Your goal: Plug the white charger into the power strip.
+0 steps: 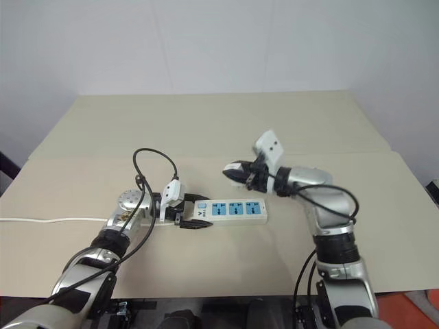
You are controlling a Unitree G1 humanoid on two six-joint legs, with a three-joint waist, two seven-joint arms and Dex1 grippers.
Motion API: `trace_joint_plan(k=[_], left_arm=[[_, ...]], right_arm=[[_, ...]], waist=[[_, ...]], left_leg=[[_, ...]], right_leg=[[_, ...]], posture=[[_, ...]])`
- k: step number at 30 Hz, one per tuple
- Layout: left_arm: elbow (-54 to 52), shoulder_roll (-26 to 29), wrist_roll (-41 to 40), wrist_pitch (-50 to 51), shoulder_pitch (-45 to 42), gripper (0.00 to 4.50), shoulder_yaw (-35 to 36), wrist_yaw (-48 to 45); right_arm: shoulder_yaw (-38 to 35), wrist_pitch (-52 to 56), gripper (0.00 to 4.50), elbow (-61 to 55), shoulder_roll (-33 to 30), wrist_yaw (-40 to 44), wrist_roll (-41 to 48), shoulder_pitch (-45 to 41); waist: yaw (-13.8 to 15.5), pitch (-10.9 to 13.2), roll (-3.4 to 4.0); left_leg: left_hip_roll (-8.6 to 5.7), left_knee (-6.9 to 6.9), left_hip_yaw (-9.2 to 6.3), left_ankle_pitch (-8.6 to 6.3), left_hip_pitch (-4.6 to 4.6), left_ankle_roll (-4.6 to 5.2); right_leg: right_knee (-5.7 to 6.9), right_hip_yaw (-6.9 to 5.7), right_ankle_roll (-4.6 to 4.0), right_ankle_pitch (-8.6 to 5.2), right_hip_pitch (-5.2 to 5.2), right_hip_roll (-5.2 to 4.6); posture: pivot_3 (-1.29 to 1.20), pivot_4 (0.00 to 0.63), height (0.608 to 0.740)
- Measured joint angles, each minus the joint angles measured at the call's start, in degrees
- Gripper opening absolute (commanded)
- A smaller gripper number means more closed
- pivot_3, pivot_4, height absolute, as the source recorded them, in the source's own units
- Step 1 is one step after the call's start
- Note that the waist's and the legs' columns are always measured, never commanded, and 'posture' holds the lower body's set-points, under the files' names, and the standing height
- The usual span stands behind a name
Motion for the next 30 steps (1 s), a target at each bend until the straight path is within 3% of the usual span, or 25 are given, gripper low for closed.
trace_joint_plan(k=[15,30], left_arm=[[-4.6,1.7,-1.1,1.5,2.8,3.29,-0.3,-0.6],[-10.0,3.0,-1.8,4.1,6.1,3.29,-0.3,0.3]], right_arm=[[7.8,-17.3,1.12,10.6,6.9,4.7,0.1,3.1],[10.4,-28.7,1.12,19.6,7.2,8.2,-0.4,2.0]], waist=[[-0.4,0.0,-0.01],[-0.5,0.0,-0.06]], left_leg=[[0.01,-0.03,0.01,0.01,0.02,-0.01],[0.02,-0.05,0.01,0.01,0.08,-0.01]], right_leg=[[-0.01,0.02,0.0,0.0,-0.02,0.01],[0.0,0.03,0.0,0.0,0.01,0.02]], posture=[[0.0,0.15,0.74],[0.0,0.15,0.74]])
